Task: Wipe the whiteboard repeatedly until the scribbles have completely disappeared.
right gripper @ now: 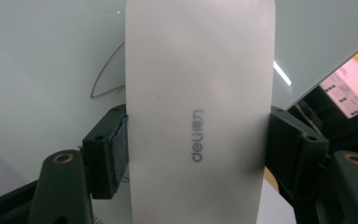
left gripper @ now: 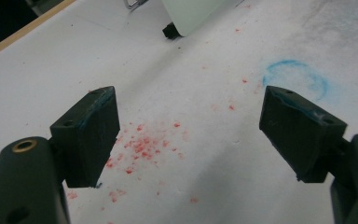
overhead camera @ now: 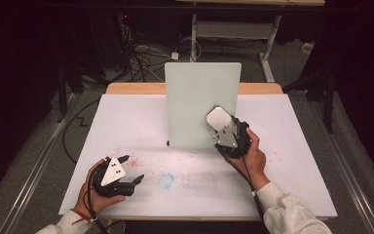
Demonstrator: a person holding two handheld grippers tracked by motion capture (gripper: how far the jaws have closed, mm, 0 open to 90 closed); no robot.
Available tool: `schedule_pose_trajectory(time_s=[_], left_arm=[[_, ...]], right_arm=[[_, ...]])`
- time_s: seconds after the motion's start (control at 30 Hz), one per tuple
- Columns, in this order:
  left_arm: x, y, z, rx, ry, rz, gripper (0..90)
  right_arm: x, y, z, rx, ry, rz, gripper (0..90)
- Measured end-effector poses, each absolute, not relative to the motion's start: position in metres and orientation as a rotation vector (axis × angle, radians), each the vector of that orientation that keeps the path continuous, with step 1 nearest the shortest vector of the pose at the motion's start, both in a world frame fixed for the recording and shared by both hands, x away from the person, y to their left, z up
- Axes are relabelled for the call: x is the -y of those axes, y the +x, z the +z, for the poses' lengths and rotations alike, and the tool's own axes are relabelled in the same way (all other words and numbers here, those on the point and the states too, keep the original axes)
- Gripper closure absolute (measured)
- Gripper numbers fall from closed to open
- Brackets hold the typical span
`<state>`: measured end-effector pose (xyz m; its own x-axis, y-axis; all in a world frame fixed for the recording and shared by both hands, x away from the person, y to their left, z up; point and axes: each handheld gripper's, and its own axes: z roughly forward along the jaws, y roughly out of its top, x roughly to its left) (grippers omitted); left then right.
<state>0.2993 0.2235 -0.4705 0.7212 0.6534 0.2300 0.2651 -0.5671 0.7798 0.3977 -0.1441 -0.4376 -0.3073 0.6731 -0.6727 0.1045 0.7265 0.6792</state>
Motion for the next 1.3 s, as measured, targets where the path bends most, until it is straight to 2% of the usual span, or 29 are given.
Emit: schedule_pose_trajectory(time_s=[0.3,0.67,1.0,1.3], left_arm=[[-0.222,0.3,-0.471,-0.692,2.172,0.652,19.6],[-0.222,0.299,-0.471,-0.691,2.171,0.654,19.6],[-0.222,0.299,-0.471,-0.693,2.173,0.649,19.6],[-0.222,0.299,-0.471,-0.689,2.175,0.65,19.6]], right_arm=[[0.136,0.407,-0.415,-1.744,0.646,0.696,31.2],[0.12,0.394,-0.448,-1.828,0.539,0.603,31.2],[0.147,0.405,-0.418,-1.733,0.671,0.687,31.1],[0.121,0.39,-0.46,-1.834,0.53,0.577,31.1]])
